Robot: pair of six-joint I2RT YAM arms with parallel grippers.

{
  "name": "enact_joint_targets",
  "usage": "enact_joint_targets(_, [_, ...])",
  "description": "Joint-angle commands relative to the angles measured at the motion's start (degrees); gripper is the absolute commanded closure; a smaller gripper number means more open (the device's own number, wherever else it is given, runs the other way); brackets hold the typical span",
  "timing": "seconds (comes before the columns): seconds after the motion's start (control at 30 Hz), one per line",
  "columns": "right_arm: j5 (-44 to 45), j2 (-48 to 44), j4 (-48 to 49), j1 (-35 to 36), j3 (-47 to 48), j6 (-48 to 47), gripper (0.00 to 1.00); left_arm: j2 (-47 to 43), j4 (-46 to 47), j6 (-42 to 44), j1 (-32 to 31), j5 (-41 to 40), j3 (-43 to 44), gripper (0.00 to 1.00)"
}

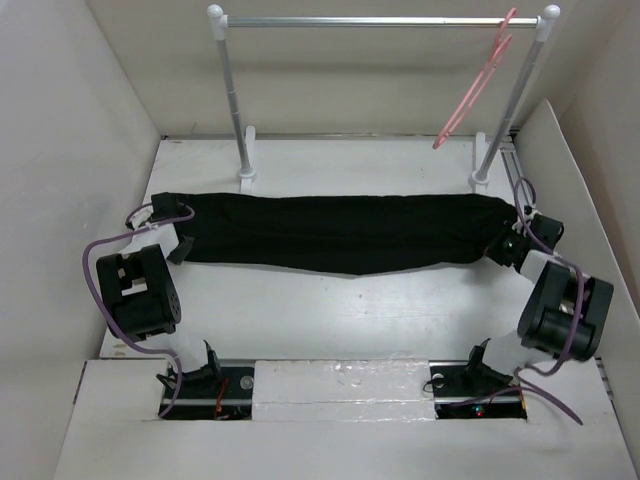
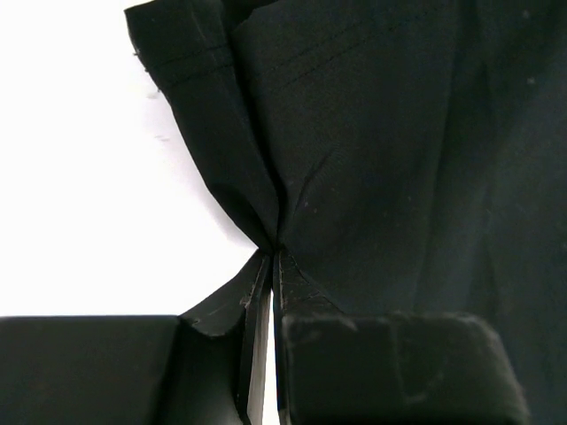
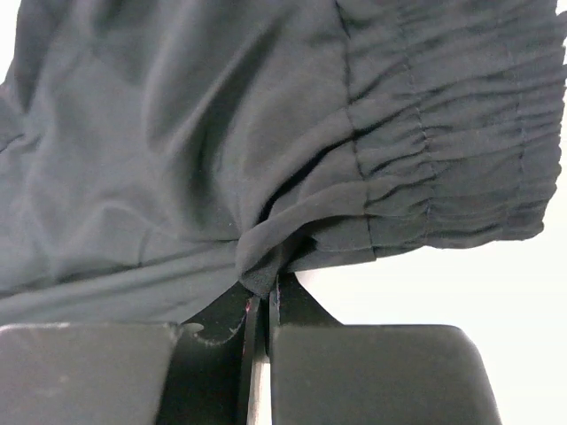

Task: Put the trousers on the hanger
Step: Fold the trousers

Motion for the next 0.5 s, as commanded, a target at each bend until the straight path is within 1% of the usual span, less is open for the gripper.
enact_joint_targets(0.0, [5.4,-9.1,-10.6,-3.5,-3.5,-6.3,1.00,-1.9,-4.3,2.7,0.5,-7.7,-0.3,1.00])
enact_joint_targets(0.03, [5.3,-12.8,-11.9,-5.9,-4.6,-7.0,1.00,-2.8,-5.1,3.2,0.5,-9.5,-0.8,1.00])
enact_joint_targets(0.07, [4.4,-15.8,-16.1,-8.1,-6.4,-9.5,1.00,-3.9,-6.0,3.5,1.1,-10.4,-2.2,1.00])
enact_joint_targets(0.13, [3.9,-17.3,-17.7,-9.0,-7.9,-10.2,1.00,-4.7,-7.2,3.5,1.1,-10.9,-3.4,1.00])
enact_joint_targets(0.17, [3.9,-20.0,-20.7,-10.3,-8.5,-10.9,1.00,-6.4,-8.2,3.0,1.1,-11.0,-3.8,1.00])
enact_joint_targets(0.23, [2.9,-23.0,-23.5,-11.8,-10.4,-12.8,1.00,-7.9,-11.8,1.5,1.1,-12.1,-4.6,1.00])
enact_joint_targets(0.3, [2.5,-28.2,-27.6,-13.9,-11.5,-14.2,1.00,-10.6,-12.9,0.6,1.1,-11.2,-5.0,1.00])
enact_joint_targets(0.33, [2.6,-29.9,-28.6,-13.9,-12.1,-14.4,0.93,-11.9,-14.3,-0.2,1.1,-11.5,-5.0,1.00])
enact_joint_targets(0.37, [2.6,-31.4,-29.7,-14.6,-11.9,-14.6,0.71,-12.5,-14.2,-0.5,1.1,-11.6,-5.0,1.00])
enact_joint_targets(0.4, [2.2,-32.4,-30.6,-14.6,-11.5,-14.7,0.29,-12.8,-13.8,0.2,1.6,-11.2,-4.8,1.00])
enact_joint_targets(0.43, [1.8,-31.7,-31.6,-13.9,-10.5,-15.1,0.14,-13.1,-14.4,0.0,1.6,-10.5,-4.4,1.00])
enact_joint_targets(0.47, [0.9,-30.8,-32.6,-13.9,-8.7,-15.2,0.04,-13.1,-14.7,0.0,1.6,-10.1,-3.9,1.00])
